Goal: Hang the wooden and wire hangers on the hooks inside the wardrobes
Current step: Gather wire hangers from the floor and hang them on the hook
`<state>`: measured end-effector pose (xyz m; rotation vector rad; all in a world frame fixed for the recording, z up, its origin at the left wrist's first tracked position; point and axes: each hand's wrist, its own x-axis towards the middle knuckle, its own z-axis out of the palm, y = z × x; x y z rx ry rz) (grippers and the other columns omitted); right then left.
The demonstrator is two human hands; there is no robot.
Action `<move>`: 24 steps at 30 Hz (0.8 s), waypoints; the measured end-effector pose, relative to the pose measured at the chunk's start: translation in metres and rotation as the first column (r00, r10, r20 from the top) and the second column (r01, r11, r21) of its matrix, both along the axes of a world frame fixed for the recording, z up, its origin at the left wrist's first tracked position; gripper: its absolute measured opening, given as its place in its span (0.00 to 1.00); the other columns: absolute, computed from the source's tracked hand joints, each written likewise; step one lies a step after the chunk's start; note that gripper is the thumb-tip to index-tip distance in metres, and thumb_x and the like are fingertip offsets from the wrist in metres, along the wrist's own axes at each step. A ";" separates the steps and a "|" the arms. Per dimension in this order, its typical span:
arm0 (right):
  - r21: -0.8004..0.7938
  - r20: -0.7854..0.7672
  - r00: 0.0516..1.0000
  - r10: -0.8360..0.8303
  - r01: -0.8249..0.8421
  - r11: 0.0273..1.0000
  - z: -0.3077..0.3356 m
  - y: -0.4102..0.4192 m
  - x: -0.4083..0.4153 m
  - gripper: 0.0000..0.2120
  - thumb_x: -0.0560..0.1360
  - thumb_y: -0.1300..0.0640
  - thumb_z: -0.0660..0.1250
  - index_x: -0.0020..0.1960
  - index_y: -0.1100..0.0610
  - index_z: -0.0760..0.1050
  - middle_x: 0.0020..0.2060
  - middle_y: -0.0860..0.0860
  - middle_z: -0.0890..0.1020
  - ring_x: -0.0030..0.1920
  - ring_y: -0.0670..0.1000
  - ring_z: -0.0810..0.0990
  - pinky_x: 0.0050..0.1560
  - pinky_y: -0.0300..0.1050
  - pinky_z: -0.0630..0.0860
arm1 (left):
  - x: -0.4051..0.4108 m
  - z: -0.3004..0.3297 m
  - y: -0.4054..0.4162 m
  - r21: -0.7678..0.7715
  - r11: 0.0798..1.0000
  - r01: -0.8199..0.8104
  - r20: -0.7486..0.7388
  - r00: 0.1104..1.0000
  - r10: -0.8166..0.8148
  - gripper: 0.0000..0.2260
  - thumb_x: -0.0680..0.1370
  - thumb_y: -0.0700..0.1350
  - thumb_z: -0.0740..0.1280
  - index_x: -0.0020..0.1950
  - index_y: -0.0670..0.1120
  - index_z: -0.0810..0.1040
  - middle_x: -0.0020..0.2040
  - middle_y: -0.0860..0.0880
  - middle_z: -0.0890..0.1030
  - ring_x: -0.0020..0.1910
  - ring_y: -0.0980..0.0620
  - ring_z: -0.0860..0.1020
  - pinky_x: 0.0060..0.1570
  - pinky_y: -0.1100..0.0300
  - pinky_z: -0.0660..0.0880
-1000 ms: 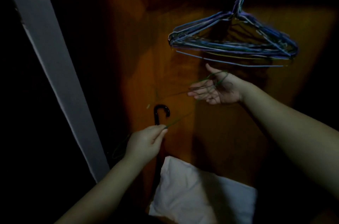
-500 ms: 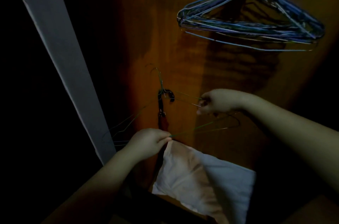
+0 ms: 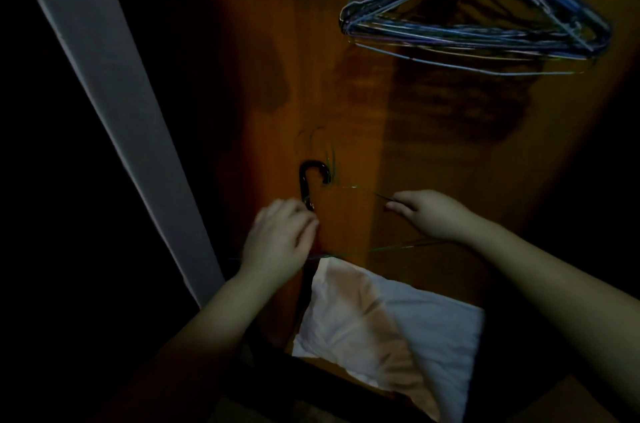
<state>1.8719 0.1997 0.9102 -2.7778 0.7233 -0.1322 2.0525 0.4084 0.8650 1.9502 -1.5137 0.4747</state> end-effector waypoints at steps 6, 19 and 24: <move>0.116 -0.042 0.999 0.012 -0.007 0.993 -0.005 -0.001 -0.011 0.13 0.82 0.47 0.57 0.58 0.50 0.77 0.42 0.51 0.80 0.42 0.51 0.77 0.44 0.49 0.73 | 0.008 0.042 -0.017 0.322 0.946 -0.031 -0.390 0.907 0.162 0.20 0.82 0.56 0.58 0.71 0.48 0.71 0.64 0.51 0.75 0.63 0.50 0.73 0.61 0.54 0.70; -0.004 0.197 0.975 0.101 -0.103 0.995 0.001 0.013 0.002 0.17 0.80 0.48 0.62 0.67 0.51 0.75 0.56 0.49 0.81 0.53 0.47 0.78 0.51 0.43 0.75 | 0.007 0.046 -0.037 0.081 0.894 0.440 -0.970 0.242 -0.032 0.09 0.81 0.45 0.63 0.50 0.42 0.80 0.31 0.51 0.70 0.25 0.57 0.62 0.23 0.65 0.57; -0.114 0.283 0.950 0.129 -0.100 0.988 0.014 0.016 0.018 0.14 0.81 0.52 0.62 0.64 0.51 0.78 0.54 0.50 0.83 0.52 0.48 0.80 0.51 0.47 0.76 | 0.003 0.051 -0.044 0.019 0.909 0.416 -0.985 0.165 -0.055 0.09 0.81 0.44 0.63 0.51 0.40 0.79 0.33 0.50 0.76 0.23 0.56 0.65 0.23 0.64 0.61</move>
